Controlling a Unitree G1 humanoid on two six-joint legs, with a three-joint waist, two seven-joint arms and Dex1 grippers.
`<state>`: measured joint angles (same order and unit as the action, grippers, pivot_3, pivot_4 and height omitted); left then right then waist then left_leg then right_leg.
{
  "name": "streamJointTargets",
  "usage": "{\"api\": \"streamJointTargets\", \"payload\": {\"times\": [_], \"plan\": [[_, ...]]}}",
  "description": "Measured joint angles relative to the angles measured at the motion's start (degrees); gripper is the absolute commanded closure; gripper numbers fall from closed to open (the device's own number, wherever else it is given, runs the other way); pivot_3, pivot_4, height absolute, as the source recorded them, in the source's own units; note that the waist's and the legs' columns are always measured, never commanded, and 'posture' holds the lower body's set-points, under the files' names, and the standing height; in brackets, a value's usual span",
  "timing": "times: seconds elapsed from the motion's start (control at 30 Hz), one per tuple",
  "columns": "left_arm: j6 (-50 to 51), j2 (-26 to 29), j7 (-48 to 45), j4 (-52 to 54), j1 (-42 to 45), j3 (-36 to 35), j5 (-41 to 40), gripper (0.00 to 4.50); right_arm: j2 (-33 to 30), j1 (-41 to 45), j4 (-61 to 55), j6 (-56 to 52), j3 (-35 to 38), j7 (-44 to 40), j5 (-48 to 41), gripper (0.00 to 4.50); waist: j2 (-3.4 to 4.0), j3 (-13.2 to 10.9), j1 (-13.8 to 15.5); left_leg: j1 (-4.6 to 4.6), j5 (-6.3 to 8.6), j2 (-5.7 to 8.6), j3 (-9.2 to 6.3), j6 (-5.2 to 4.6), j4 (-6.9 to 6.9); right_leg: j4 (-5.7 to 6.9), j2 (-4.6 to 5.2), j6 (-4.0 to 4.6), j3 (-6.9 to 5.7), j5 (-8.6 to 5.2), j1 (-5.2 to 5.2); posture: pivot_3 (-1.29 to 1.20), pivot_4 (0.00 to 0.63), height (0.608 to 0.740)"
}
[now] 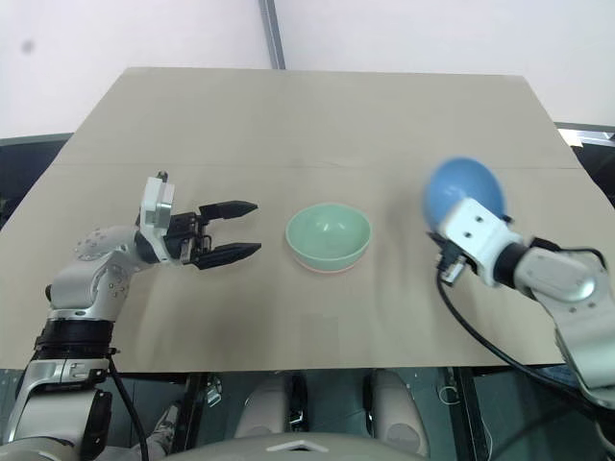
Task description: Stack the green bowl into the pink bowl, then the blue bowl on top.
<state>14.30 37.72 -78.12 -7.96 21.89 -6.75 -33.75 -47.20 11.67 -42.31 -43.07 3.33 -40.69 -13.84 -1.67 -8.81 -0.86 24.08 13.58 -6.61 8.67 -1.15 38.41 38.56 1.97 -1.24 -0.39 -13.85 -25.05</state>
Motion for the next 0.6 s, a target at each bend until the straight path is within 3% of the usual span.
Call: {"api": "streamJointTargets", "payload": {"times": [0.23, 0.47, 0.5, 0.6], "plan": [[-0.31, -0.23, 1.03, 0.72, -1.43, -0.34, 0.0, 0.0, 4.23, 18.0, 1.03, -0.72, -11.64, -5.54, -5.61, 4.4, -0.01, 0.0, 0.25, 0.13, 0.0, 0.03, 0.05, -0.01, 0.04, -0.06, 0.08, 0.02, -0.04, 0.0, -0.04, 0.0, 0.15, 0.74], [-0.23, -0.08, 2.27, 3.07, -3.46, -1.23, -0.11, 0.0, 4.9, 22.16, 6.4, -0.4, -21.65, -10.69, -5.57, 4.4, -0.01, 0.0, 0.27, 0.32, 0.0, 0.02, 0.03, 0.0, 0.06, -0.04, 0.09, 0.03, -0.07, 0.01, -0.2, 0.0, 0.15, 0.74], [-0.04, 0.02, 2.38, 3.44, -4.02, -1.6, -0.13, 0.0, 5.12, 22.18, 7.14, 0.12, -22.56, -11.02, -5.24, 3.58, -0.01, 0.0, 0.26, 0.43, -0.01, 0.02, 0.02, 0.0, 0.08, 0.01, 0.08, 0.02, -0.08, 0.01, -0.3, 0.0, 0.15, 0.74], [0.35, 0.25, 2.73, 4.39, -4.68, -1.84, -0.16, 0.0, 5.3, 22.23, 9.24, 2.0, -23.95, -11.36, -3.42, 2.38, -0.01, 0.0, 0.27, 0.55, -0.01, 0.01, -0.01, 0.01, 0.15, 0.06, 0.07, 0.02, -0.1, 0.01, -0.39, 0.0, 0.15, 0.74]]}}
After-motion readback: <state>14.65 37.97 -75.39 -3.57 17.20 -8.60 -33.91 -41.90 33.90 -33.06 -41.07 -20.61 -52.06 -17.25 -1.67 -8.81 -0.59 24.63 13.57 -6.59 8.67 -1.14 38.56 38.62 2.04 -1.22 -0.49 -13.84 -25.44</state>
